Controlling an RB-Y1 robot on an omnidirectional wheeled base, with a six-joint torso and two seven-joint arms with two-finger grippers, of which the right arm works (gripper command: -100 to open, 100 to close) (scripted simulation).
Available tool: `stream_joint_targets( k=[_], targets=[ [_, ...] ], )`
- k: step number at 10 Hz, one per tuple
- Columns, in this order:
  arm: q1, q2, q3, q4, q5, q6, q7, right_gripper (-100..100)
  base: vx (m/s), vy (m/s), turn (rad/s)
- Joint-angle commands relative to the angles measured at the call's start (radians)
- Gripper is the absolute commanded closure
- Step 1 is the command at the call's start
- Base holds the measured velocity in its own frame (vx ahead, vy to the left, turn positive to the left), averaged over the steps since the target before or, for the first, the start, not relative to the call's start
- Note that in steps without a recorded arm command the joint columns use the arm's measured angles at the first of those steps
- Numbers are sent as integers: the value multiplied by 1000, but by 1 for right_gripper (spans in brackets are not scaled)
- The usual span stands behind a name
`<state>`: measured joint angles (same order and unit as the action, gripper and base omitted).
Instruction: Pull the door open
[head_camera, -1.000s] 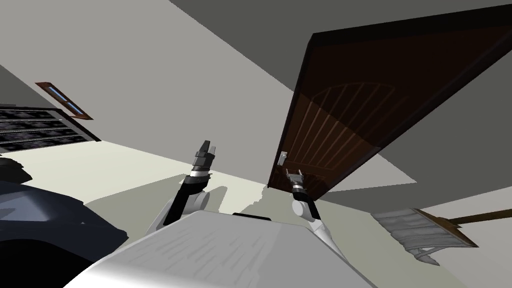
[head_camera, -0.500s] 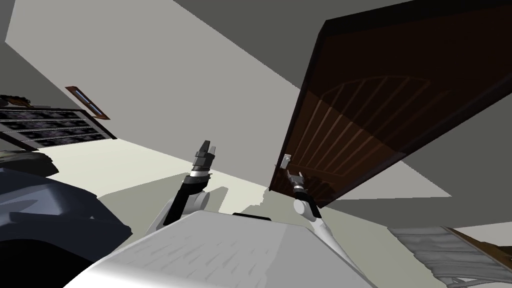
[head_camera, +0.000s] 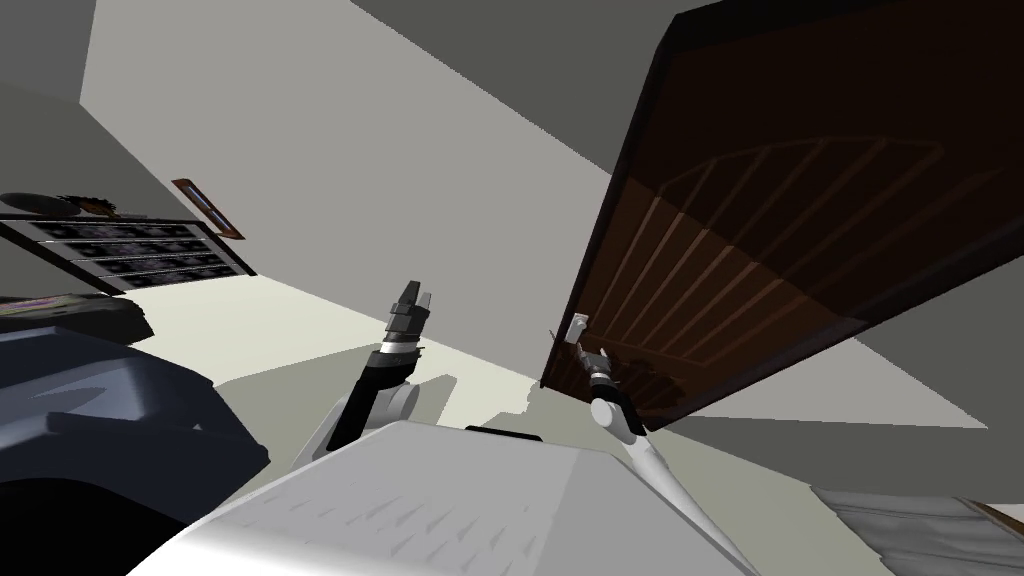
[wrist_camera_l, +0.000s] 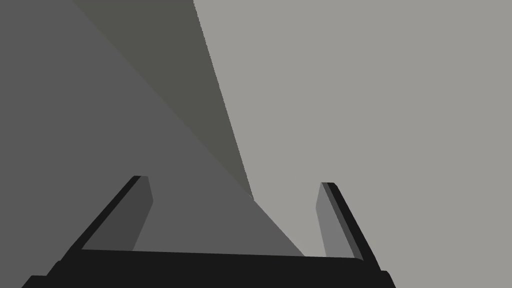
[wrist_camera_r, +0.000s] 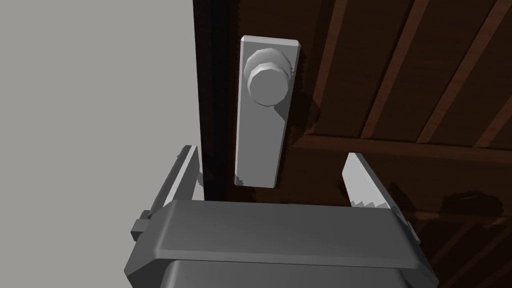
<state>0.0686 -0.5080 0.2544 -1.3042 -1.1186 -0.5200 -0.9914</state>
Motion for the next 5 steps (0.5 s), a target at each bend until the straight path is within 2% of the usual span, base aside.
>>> stream_joint_targets(
  k=[1, 3, 5],
  targets=[
    [-10, -11, 5, 20, -33, 6, -28, -100, 79, -25, 88],
    [-14, -4, 0, 25, -21, 3, -22, -100, 84, -26, 21],
    [-19, 0, -5, 33, -20, 5, -21, -100, 205, -46, 40]
  ],
)
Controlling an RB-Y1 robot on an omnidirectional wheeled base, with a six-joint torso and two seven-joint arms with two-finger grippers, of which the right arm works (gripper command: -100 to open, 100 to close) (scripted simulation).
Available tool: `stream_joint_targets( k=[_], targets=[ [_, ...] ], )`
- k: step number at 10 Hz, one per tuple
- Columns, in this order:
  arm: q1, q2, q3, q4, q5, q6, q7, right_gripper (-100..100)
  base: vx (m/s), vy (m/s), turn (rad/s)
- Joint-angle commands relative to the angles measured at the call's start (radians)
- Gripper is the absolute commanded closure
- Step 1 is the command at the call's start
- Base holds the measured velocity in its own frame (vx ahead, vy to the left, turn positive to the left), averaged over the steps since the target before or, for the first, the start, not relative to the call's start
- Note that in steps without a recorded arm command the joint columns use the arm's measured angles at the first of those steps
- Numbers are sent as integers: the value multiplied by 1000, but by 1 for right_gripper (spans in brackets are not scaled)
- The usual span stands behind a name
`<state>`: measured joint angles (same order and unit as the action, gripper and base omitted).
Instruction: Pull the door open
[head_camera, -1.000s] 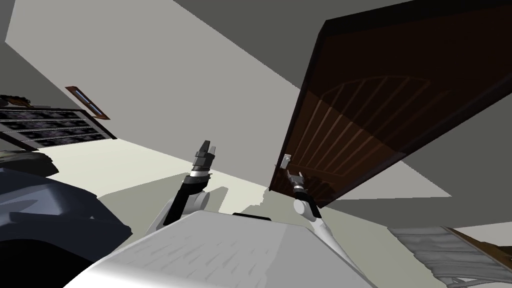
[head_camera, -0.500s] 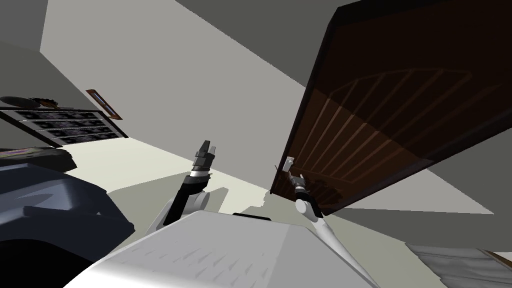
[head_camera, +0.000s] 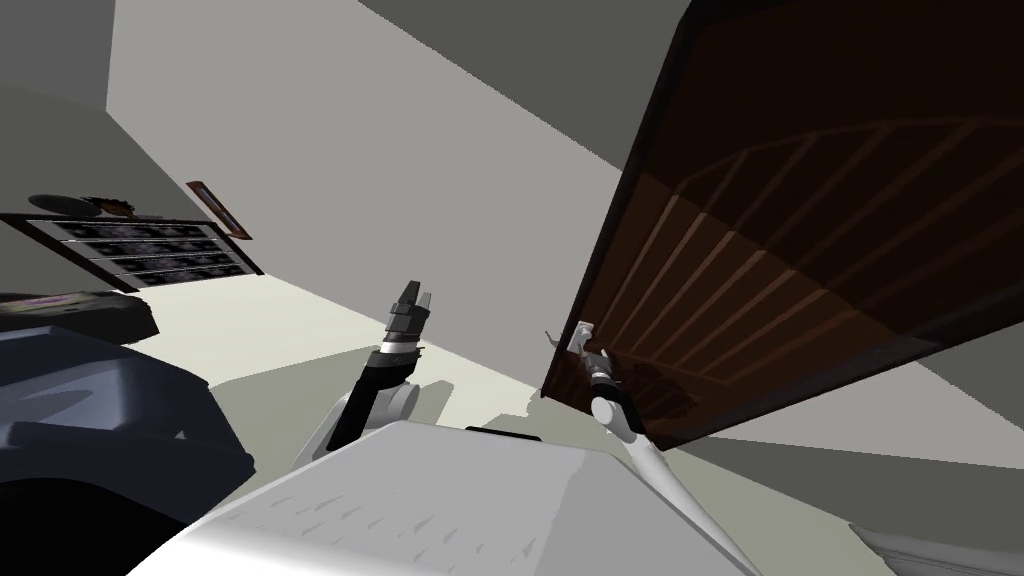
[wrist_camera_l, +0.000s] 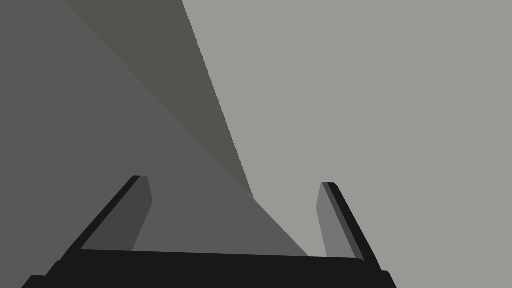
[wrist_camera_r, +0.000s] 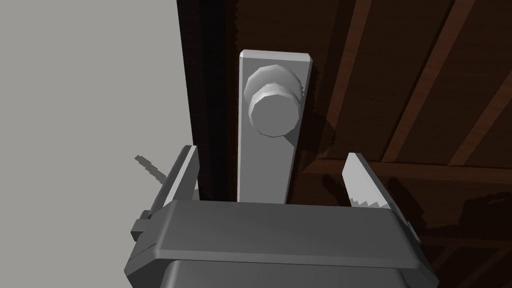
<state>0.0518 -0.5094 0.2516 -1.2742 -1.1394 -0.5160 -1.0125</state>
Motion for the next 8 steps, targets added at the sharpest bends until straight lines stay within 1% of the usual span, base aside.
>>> stream_joint_targets(
  k=[1, 4, 5, 6, 8],
  targets=[
    [-6, 4, -6, 10, 1, 2, 1, -100, 198, -92, 50],
    [-17, 12, -16, 25, 2, 4, 4, -100, 206, -77, 37],
    [-15, 10, -14, 22, 1, 4, 3, -100, 86, -24, 11],
    [-15, 10, -14, 22, 1, 4, 3, 100, -10, 1, -5],
    [-15, 10, -14, 22, 1, 4, 3, 100, -29, 7, 0]
  ],
)
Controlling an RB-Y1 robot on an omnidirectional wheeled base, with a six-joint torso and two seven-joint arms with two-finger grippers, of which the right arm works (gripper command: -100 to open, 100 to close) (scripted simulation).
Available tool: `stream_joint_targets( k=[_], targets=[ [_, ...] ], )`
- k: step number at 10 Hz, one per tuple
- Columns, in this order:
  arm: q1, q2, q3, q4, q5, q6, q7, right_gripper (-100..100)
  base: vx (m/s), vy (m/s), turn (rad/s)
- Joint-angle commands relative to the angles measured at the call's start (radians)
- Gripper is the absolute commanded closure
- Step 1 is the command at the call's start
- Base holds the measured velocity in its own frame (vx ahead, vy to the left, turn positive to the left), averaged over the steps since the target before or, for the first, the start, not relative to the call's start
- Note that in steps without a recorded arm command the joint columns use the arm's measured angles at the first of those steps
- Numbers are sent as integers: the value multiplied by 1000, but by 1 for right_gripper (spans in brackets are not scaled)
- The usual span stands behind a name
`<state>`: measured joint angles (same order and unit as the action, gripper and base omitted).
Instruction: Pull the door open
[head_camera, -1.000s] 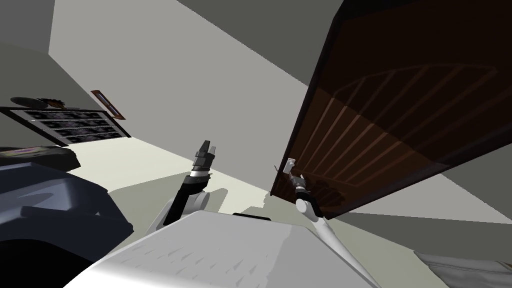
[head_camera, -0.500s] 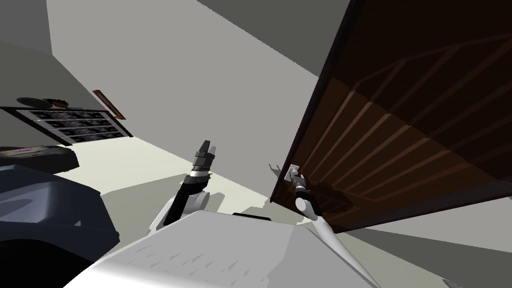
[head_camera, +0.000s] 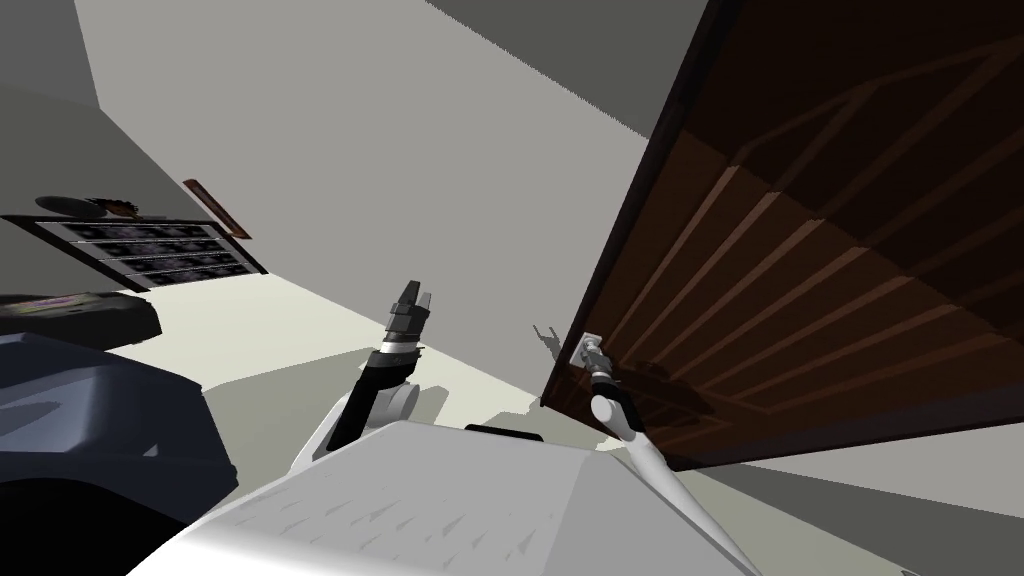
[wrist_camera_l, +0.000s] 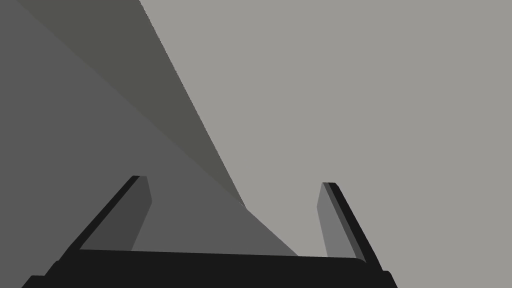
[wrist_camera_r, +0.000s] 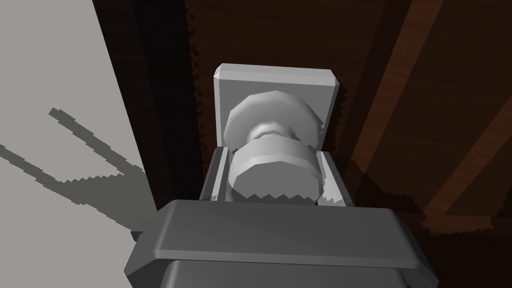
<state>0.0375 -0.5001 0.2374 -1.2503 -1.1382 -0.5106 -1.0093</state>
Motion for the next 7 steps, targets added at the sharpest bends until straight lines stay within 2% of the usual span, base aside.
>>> stream_joint_targets(
  k=[1, 3, 4, 5, 7],
  targets=[
    [0, 1, 0, -2, 0, -2, 0, 100, -17, 4, -1],
    [0, 1, 0, -2, 0, -2, 0, 100, -4, 1, 0],
    [8, -12, 14, -6, 0, -3, -13, 100, -92, -42, 105],
    [10, -16, 19, -8, 1, -4, -17, 100, -173, -57, 112],
    [19, -38, 39, -20, 1, -12, -38, 100, -187, -56, 117]
  ],
)
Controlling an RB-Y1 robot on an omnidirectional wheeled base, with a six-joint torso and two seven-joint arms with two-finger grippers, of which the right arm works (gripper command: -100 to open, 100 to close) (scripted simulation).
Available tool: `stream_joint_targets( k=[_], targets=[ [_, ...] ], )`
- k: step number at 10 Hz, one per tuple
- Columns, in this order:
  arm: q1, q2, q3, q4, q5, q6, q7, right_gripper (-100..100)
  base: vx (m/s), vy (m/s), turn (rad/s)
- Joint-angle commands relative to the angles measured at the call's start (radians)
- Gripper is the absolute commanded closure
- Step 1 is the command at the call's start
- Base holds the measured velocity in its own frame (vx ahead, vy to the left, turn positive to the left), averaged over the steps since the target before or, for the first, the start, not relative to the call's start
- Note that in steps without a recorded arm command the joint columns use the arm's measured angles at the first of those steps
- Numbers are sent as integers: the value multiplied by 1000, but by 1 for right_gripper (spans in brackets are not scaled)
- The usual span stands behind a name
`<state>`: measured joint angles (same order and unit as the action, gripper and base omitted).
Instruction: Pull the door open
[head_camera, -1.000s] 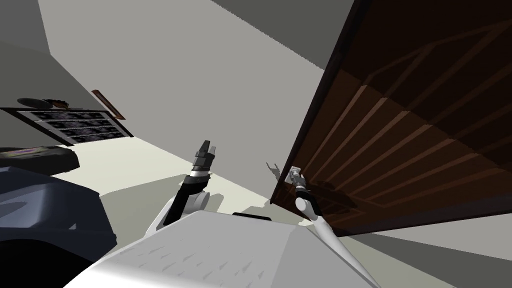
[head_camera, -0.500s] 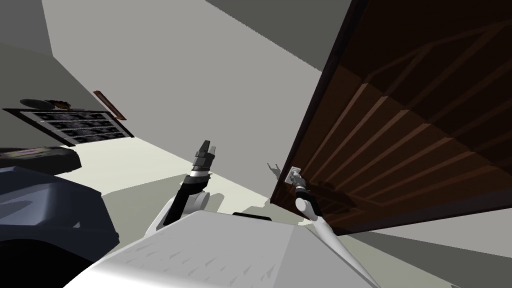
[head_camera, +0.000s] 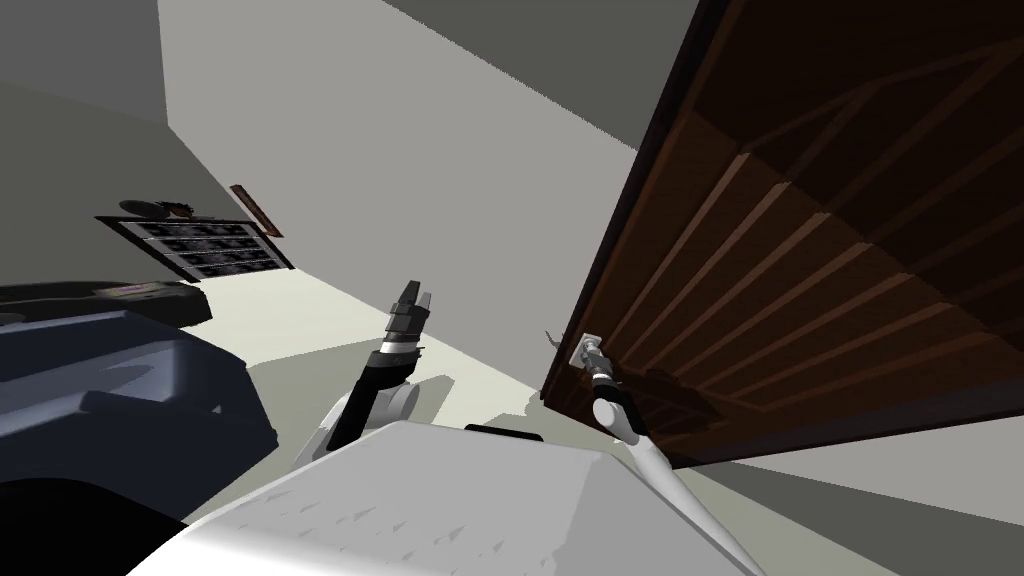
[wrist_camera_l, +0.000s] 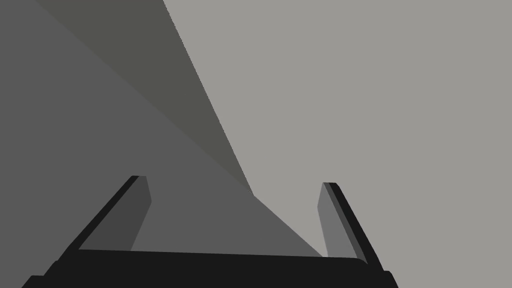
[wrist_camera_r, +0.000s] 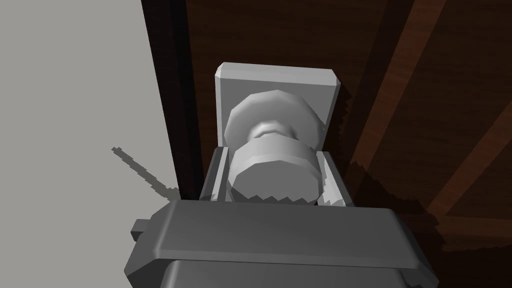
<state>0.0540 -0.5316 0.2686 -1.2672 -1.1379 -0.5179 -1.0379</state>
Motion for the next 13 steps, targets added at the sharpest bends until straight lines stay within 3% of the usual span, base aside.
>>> stream_joint_targets(
  k=[1, 4, 6, 7, 13],
  targets=[
    [7, -18, 19, -10, 2, -10, -22, 100, -190, -56, 141],
    [25, -60, 58, -33, 3, -25, -63, 100, -239, -68, 164],
    [33, -80, 77, -44, 4, -33, -82, 100, -240, -76, 141],
    [32, -70, 73, -39, 3, -27, -72, 100, -100, -12, 31],
    [58, -138, 140, -75, 21, -63, -140, 100, -220, -74, 138]
  ],
)
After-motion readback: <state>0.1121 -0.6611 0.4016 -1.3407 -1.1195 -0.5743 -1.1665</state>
